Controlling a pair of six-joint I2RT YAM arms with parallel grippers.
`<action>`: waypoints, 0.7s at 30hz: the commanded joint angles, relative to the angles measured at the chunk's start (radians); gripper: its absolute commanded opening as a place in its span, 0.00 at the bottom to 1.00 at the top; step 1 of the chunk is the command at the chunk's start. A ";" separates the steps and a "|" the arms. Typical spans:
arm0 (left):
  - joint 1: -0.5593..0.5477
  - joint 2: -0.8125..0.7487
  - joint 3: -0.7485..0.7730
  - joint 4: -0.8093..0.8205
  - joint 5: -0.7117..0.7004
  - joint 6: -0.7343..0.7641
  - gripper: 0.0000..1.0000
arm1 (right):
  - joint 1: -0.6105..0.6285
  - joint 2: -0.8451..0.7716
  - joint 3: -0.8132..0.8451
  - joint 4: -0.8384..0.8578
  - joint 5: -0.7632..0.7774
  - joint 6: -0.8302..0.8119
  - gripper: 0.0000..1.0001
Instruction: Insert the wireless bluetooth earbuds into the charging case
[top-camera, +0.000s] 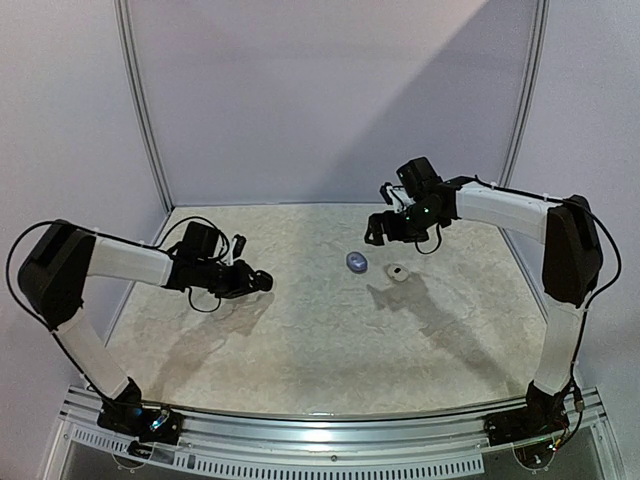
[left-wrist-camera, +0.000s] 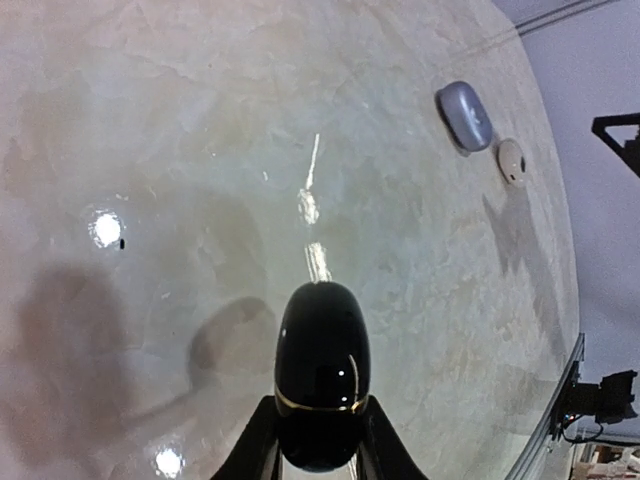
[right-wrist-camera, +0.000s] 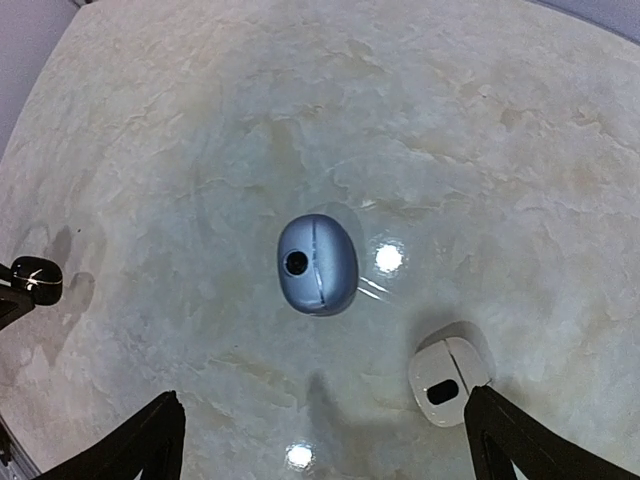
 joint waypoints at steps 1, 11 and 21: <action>-0.012 0.123 0.058 0.011 -0.033 -0.080 0.00 | -0.005 -0.026 -0.015 -0.032 0.023 -0.044 0.99; -0.043 0.114 0.007 0.011 -0.181 -0.065 0.99 | -0.082 -0.056 -0.044 -0.005 -0.042 -0.041 0.99; -0.039 -0.256 -0.199 0.042 -0.399 0.251 0.99 | -0.353 -0.292 -0.340 0.264 -0.014 0.053 0.99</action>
